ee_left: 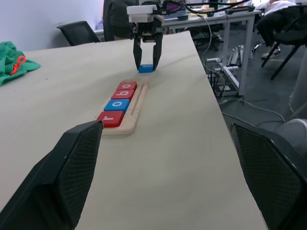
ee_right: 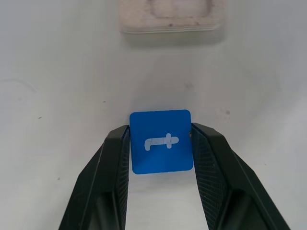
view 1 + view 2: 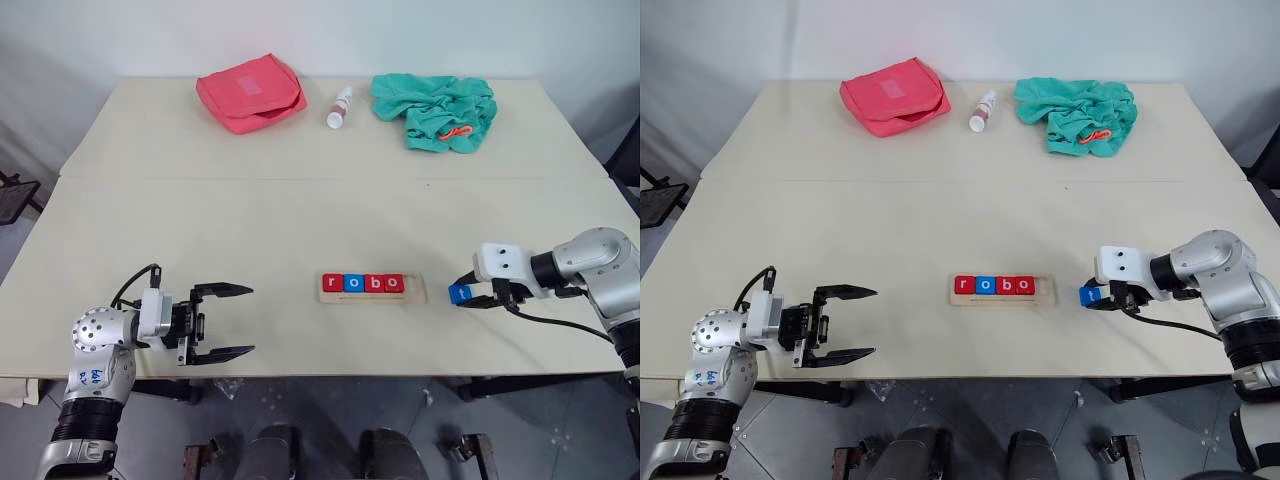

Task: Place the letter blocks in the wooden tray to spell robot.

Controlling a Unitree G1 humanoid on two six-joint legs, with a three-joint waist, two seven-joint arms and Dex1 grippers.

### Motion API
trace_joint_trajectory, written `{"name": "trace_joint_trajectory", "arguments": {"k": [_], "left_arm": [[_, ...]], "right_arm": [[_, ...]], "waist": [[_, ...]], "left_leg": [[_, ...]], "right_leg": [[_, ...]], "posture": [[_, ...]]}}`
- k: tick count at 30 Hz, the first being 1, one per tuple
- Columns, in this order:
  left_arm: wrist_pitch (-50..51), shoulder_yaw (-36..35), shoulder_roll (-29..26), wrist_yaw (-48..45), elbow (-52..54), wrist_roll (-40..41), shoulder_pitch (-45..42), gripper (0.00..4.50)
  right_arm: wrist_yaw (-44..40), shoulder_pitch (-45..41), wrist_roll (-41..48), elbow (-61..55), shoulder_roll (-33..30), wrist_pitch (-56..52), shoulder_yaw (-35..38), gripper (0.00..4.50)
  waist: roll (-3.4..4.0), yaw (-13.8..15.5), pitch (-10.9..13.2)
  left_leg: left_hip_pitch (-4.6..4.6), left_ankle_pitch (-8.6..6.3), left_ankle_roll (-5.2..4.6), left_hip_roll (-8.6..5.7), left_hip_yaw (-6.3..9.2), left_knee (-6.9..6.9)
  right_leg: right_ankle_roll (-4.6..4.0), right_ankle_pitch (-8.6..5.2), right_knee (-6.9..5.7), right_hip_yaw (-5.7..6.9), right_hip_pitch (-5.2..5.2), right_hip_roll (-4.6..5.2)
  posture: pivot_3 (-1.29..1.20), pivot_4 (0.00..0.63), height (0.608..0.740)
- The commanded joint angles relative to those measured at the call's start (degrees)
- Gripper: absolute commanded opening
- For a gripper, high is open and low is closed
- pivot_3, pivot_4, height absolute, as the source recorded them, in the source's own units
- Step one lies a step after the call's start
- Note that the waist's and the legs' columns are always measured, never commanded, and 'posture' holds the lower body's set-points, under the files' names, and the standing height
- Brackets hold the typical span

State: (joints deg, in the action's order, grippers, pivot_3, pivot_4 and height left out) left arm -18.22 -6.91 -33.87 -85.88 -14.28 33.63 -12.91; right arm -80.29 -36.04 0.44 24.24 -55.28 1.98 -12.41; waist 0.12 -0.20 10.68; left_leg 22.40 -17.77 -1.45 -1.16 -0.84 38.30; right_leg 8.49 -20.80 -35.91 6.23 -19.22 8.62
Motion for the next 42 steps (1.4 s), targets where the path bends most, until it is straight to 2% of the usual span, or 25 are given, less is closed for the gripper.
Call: {"name": "trace_joint_trajectory", "arguments": {"k": [1,9,15,19,29,42], "left_arm": [[-0.08,-1.95,0.50,0.21,1.31,1.41,-0.13,4.50],[-0.02,-2.87,2.08,0.26,0.81,1.47,-0.65,4.50],[-0.60,-2.21,3.20,0.00,-0.62,0.60,-2.06,4.50],[-1.11,-1.74,4.01,-0.27,-1.82,-0.16,-3.28,4.50],[-2.07,-1.37,4.55,-0.55,-2.22,-0.83,-3.49,4.50],[-2.39,-1.56,4.71,0.31,-0.98,-0.79,-1.90,4.50]], "right_arm": [[1.83,0.57,1.71,-3.15,-0.27,-3.76,3.39,1.47],[4.68,2.77,8.65,-19.00,-2.20,-20.94,10.73,1.47],[4.73,1.20,8.99,-26.32,-2.18,-28.66,8.35,1.47],[5.26,-1.78,8.28,-29.89,0.61,-33.28,3.56,1.47],[4.95,-6.49,3.71,-24.87,5.55,-28.52,-5.42,1.47],[2.37,-7.28,0.56,-17.96,5.58,-22.53,-5.51,1.47]], "waist": [[0.00,0.01,0.00],[0.03,0.12,0.02],[0.03,0.21,0.02],[0.03,0.06,0.02],[0.03,0.11,0.02],[0.03,-0.01,0.02]], "left_leg": [[0.01,0.00,0.00,0.00,0.00,-0.01],[0.07,0.00,0.00,-0.01,0.01,-0.05],[0.08,0.00,0.00,-0.02,0.04,-0.05],[0.08,0.00,0.00,-0.02,0.03,-0.06],[0.14,-0.01,0.02,-0.05,0.09,-0.07],[0.14,-0.01,0.02,-0.04,0.07,-0.10]], "right_leg": [[0.00,0.00,0.00,0.00,-0.01,0.00],[0.00,0.00,0.00,0.00,-0.08,0.01],[0.00,0.00,0.00,0.00,-0.07,0.01],[0.00,0.00,0.00,-0.02,-0.09,0.00],[0.00,0.00,-0.02,0.00,-0.17,0.01],[0.00,0.00,-0.02,0.03,-0.19,0.00]], "posture": [[0.00,0.150,0.740],[0.00,0.150,0.740],[0.00,0.150,0.740],[0.00,0.150,0.740],[0.00,0.150,0.740],[0.00,0.150,0.740]]}}
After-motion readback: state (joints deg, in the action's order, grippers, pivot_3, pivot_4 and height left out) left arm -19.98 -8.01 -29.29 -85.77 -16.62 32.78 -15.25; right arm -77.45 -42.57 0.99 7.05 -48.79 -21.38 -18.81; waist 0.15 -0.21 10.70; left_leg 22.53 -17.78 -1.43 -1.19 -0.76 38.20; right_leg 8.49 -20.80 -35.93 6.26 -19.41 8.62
